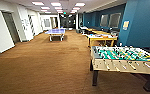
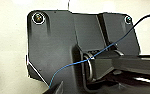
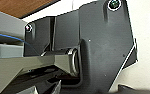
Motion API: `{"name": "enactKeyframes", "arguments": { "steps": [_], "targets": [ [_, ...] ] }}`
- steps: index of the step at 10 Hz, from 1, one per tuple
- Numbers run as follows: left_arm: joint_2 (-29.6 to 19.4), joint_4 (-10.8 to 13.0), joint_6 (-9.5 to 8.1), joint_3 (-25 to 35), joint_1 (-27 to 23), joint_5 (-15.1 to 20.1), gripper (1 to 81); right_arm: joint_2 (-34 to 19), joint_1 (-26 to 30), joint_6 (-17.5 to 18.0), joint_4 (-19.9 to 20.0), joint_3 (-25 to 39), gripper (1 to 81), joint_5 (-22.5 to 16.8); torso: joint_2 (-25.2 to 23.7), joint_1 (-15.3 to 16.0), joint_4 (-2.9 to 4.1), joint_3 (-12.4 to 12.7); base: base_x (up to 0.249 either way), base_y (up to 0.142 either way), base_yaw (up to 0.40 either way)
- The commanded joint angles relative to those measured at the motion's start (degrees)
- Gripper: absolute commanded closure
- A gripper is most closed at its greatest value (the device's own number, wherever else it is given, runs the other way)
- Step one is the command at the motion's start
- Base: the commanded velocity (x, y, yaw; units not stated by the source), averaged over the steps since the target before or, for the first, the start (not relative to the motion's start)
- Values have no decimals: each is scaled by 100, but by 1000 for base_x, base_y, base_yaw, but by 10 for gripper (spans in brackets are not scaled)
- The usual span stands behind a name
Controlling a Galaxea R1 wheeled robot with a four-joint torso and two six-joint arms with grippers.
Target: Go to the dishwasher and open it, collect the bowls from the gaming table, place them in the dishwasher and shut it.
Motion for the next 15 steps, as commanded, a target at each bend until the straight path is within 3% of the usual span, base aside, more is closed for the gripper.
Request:
{"name": "enactKeyframes", "arguments": {
  "steps": [1,6,15],
  "targets": [
    [-35,66,30,18,-211,312,10,-25,203,-26,-87,27,10,-332,0,0,0,0,0,0,365],
    [17,13,21,-114,-211,312,10,-16,202,-34,-87,0,10,-332,0,0,0,0,0,0,211],
    [132,4,12,-167,-211,383,10,-16,202,-34,-96,-17,10,-323,0,-2,0,0,0,0,0]
  ]
}}
